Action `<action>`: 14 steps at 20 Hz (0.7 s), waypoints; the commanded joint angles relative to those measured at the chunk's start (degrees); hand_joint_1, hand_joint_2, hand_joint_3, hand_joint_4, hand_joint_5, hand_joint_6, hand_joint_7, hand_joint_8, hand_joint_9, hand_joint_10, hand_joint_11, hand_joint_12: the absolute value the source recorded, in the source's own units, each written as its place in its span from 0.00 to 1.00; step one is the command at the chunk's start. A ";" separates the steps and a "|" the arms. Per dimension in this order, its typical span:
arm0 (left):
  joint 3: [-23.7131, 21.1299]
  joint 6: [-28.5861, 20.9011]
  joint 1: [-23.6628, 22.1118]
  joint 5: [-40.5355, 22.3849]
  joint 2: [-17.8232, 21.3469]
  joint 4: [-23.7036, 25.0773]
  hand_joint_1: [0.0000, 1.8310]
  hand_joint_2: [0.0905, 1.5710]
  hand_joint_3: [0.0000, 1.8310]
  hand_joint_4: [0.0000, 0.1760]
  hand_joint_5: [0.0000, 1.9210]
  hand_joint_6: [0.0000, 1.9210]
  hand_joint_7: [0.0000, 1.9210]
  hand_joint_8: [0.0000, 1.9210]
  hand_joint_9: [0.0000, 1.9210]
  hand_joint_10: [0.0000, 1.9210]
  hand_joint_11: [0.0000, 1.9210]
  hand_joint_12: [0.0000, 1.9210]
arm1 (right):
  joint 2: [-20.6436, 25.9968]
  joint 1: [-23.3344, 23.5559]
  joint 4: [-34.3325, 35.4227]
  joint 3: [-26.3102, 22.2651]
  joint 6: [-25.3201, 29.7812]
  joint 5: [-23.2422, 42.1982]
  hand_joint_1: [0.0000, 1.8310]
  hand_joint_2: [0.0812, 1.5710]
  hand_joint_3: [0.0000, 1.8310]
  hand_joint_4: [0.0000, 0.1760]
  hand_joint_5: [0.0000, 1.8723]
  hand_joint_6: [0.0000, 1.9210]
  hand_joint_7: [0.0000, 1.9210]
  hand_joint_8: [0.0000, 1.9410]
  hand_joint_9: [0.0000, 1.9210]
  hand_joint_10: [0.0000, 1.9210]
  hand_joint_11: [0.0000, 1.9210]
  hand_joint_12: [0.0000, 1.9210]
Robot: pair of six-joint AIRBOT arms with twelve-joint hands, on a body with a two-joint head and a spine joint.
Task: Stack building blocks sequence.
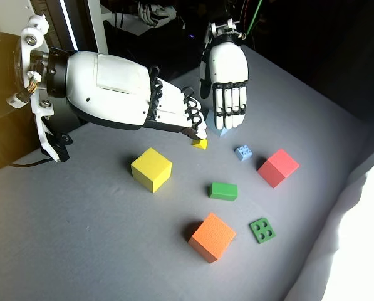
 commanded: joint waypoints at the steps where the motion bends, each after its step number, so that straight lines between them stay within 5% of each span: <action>1: 0.33 0.19 0.03 -4.81 -0.01 1.45 0.63 0.65 0.00 0.00 0.00 0.00 0.00 0.00 0.01 0.01 0.00 0.21 | 0.52 0.83 1.57 -0.20 0.24 5.51 0.10 0.92 0.00 0.00 0.13 0.01 0.13 0.01 0.09 0.00 0.00 0.22; 5: 0.98 0.55 1.05 -5.78 -0.71 1.36 0.63 0.64 0.00 0.00 0.01 0.00 0.01 0.00 0.03 0.00 0.00 0.26 | 0.52 0.83 1.57 -0.20 0.24 5.51 0.09 0.93 0.00 0.00 0.13 0.00 0.12 0.00 0.09 0.00 0.00 0.14; 14: 2.26 1.47 2.54 -7.16 -2.31 0.69 0.70 0.67 0.00 0.00 0.01 0.00 0.01 0.00 0.02 0.00 0.00 0.22 | 0.52 0.83 1.57 -0.20 0.24 5.51 0.12 0.91 0.00 0.00 0.15 0.00 0.14 0.00 0.11 0.00 0.00 0.25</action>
